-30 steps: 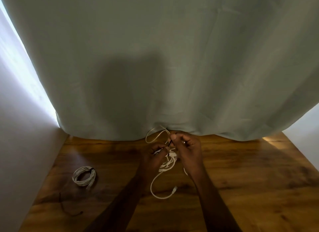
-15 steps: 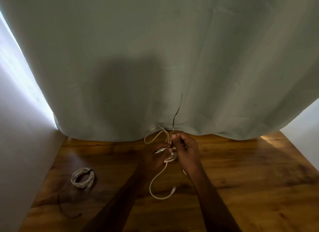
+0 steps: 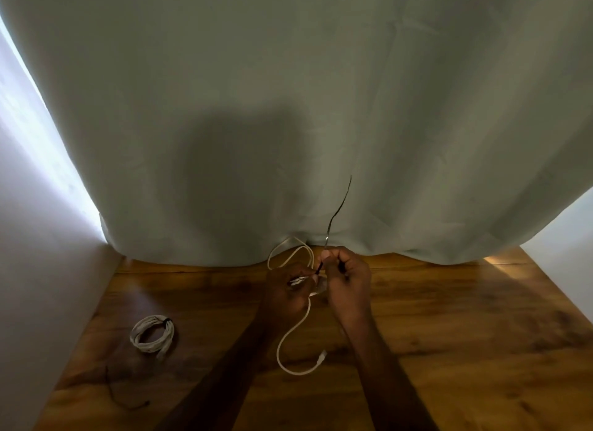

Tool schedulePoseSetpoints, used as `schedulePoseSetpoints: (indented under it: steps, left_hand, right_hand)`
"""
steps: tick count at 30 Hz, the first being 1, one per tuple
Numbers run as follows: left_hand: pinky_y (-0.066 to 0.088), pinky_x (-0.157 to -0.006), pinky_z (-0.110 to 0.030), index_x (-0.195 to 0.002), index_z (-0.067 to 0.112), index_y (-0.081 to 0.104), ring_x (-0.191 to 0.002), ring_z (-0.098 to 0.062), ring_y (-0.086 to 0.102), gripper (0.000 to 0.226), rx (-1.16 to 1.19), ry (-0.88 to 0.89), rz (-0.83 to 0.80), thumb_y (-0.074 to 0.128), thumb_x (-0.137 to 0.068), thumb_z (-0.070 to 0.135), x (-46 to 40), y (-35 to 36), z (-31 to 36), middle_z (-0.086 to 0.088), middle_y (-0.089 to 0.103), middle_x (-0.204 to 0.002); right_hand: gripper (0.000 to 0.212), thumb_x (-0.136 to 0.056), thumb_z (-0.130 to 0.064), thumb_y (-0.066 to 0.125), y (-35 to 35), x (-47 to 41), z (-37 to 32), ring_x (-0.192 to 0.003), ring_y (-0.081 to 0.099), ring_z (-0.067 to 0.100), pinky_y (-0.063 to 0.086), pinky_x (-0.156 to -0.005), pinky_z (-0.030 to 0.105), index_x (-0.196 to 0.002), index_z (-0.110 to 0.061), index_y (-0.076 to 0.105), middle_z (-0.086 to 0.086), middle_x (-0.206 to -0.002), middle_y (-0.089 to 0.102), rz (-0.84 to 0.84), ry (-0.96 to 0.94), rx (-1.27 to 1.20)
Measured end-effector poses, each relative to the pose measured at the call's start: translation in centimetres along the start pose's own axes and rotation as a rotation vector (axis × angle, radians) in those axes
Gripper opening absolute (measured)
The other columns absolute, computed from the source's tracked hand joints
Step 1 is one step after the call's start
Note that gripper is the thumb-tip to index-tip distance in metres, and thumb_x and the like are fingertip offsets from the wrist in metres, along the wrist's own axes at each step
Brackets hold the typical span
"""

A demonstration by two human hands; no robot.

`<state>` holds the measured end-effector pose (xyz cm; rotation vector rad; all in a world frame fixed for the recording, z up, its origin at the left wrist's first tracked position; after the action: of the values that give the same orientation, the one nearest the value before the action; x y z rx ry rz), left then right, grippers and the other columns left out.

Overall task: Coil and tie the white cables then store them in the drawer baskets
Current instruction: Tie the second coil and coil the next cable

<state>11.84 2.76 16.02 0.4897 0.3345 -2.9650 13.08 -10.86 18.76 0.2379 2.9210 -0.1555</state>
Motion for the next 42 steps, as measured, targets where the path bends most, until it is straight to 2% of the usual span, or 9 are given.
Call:
schedulePoseSetpoints:
  steps: [5,11,15,19,24,30,34,39,42]
  left_hand:
    - [0.055,-0.069,-0.04,-0.081,0.016,0.07,-0.078,-0.016,0.069,0.013,-0.033,-0.007,-0.025,0.061,-0.088,0.022,0.1,0.2,-1.1,0.003,0.07,-0.079]
    - [0.054,-0.067,-0.025,-0.084,0.008,0.074,-0.075,-0.019,0.071,0.009,0.158,-0.292,0.029,0.067,-0.088,0.004,0.9,-0.6,-3.4,-0.004,0.073,-0.079]
    - [0.055,-0.065,-0.026,-0.079,0.004,0.074,-0.073,-0.019,0.07,0.012,0.228,-0.378,0.084,0.065,-0.088,0.002,1.3,-0.8,-4.0,-0.012,0.072,-0.077]
    - [0.055,-0.064,-0.027,-0.078,0.0,0.073,-0.072,-0.025,0.07,0.011,0.247,-0.417,0.092,0.066,-0.086,0.001,1.5,-0.7,-3.8,-0.02,0.07,-0.077]
    - [0.053,-0.06,-0.028,-0.077,-0.012,0.065,-0.065,-0.021,0.064,0.013,0.378,-0.458,0.085,0.064,-0.085,-0.002,1.4,-0.4,-3.1,-0.027,0.062,-0.073]
    - [0.036,-0.043,-0.023,-0.073,-0.001,0.059,-0.038,-0.011,0.044,0.014,0.566,-0.478,0.158,0.061,-0.087,-0.003,0.9,-0.7,-1.9,-0.007,0.049,-0.051]
    - [0.037,-0.043,-0.021,-0.086,-0.004,0.066,-0.042,-0.01,0.047,0.003,0.583,-0.462,0.183,0.065,-0.083,-0.002,1.0,-1.5,-2.1,-0.005,0.056,-0.056]
    - [0.041,-0.048,-0.023,-0.059,0.009,0.067,-0.045,-0.013,0.049,0.03,0.496,-0.553,0.19,0.062,-0.087,-0.001,2.0,-1.5,-2.6,-0.005,0.051,-0.049]
    - [0.044,-0.055,-0.028,-0.069,-0.005,0.066,-0.059,-0.026,0.055,0.018,0.461,-0.581,0.244,0.065,-0.086,0.002,2.1,-1.7,-3.1,-0.016,0.055,-0.062]
  right_hand:
    - [0.023,-0.098,-0.003,0.057,0.3,0.3,0.7,-0.056,0.058,-0.004,0.045,-0.052,0.01,-0.078,-0.001,0.066,0.002,-0.067,0.062,-0.002,0.007,-0.008]
    - [0.021,-0.097,-0.016,0.064,0.7,-2.0,1.9,-0.061,0.063,0.008,0.05,-0.062,0.022,-0.079,-0.011,0.074,0.003,-0.068,0.072,-0.199,0.141,0.003]
    - [0.009,-0.094,-0.014,0.067,-1.1,-2.2,2.7,-0.067,0.068,0.012,0.052,-0.066,0.026,-0.089,-0.015,0.075,0.004,-0.074,0.075,-0.085,0.162,-0.042]
    - [0.019,-0.089,-0.007,0.071,-1.6,-1.9,1.8,-0.083,0.068,0.012,0.056,-0.074,0.029,-0.095,-0.024,0.074,-0.005,-0.089,0.073,-0.047,-0.066,0.074]
    - [0.024,-0.089,-0.004,0.071,0.0,-1.6,1.2,-0.101,0.066,0.012,0.057,-0.079,0.025,-0.106,-0.02,0.078,-0.006,-0.118,0.065,-0.293,-0.306,0.194]
    - [0.018,-0.085,-0.023,0.072,1.4,-0.9,2.5,-0.099,0.068,0.012,0.057,-0.083,0.041,-0.101,-0.018,0.077,-0.011,-0.101,0.072,-0.428,-0.339,0.192]
    - [0.028,-0.083,-0.031,0.072,2.3,-0.3,3.4,-0.103,0.068,0.015,0.057,-0.087,0.04,-0.106,-0.015,0.076,-0.006,-0.106,0.072,-0.521,-0.246,0.149]
    - [0.024,-0.081,-0.016,0.08,2.7,-0.4,5.1,-0.111,0.065,0.009,0.056,-0.094,0.035,-0.105,-0.018,0.079,-0.005,-0.118,0.068,-0.622,-0.15,0.182]
    - [0.03,-0.079,-0.016,0.077,1.3,-0.5,4.5,-0.1,0.066,0.007,0.056,-0.081,0.03,-0.101,-0.037,0.077,-0.014,-0.11,0.069,-0.444,-0.155,0.154]
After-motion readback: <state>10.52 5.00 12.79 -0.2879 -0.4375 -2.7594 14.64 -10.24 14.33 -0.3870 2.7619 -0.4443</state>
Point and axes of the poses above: each hand's wrist, its own x-axis away from the middle knuckle, its own y-axis out of the palm, z = x × y, the point moved 9 cm from there along -x, towards the middle knuckle
